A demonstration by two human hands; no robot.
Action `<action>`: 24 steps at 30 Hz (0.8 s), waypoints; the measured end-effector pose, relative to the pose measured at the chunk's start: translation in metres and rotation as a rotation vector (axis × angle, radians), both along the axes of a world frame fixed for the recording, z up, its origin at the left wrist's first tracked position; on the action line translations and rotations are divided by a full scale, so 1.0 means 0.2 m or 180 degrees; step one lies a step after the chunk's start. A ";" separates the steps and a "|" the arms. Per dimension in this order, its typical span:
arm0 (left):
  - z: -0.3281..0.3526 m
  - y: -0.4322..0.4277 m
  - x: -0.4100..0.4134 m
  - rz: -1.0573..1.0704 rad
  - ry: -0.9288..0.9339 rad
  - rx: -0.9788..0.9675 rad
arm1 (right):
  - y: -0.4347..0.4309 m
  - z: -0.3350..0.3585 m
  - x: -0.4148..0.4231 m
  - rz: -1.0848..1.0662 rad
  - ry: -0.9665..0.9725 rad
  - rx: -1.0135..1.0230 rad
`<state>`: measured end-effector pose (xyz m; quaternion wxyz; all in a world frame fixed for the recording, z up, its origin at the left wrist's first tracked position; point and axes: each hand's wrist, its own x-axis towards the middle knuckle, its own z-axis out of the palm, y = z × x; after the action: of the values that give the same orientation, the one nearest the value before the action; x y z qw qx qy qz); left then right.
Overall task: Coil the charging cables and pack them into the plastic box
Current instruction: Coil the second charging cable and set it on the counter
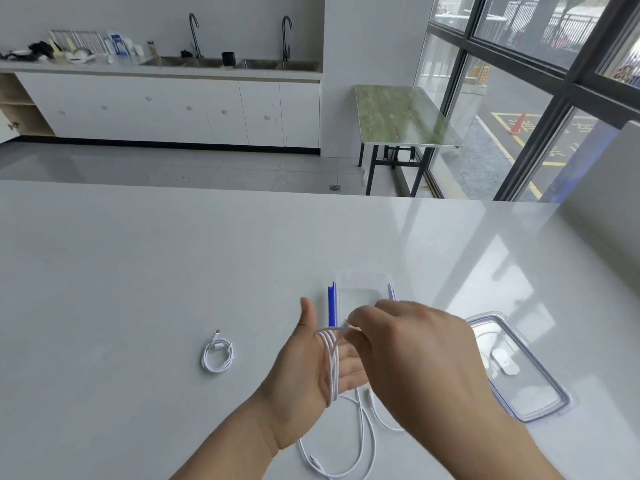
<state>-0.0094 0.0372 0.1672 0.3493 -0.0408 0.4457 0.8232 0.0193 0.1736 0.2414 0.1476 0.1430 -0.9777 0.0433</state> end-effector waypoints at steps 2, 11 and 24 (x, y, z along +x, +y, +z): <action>0.00 0.00 -0.01 0.0222 -0.0092 0.0360 | 0.01 -0.05 0.04 0.0018 0.0356 -0.0229; 0.07 -0.02 0.00 0.0563 -0.0420 0.1179 | -0.01 -0.34 0.16 0.0025 0.0015 -0.2291; 0.08 0.00 0.05 0.0691 0.0571 0.1179 | 0.00 -0.42 0.14 -0.0315 -0.1611 -0.5252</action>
<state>-0.0003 0.0368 0.1822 0.2192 0.0497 0.3093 0.9240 0.0472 0.1740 0.1568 -0.0163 -0.0665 -0.6423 0.7634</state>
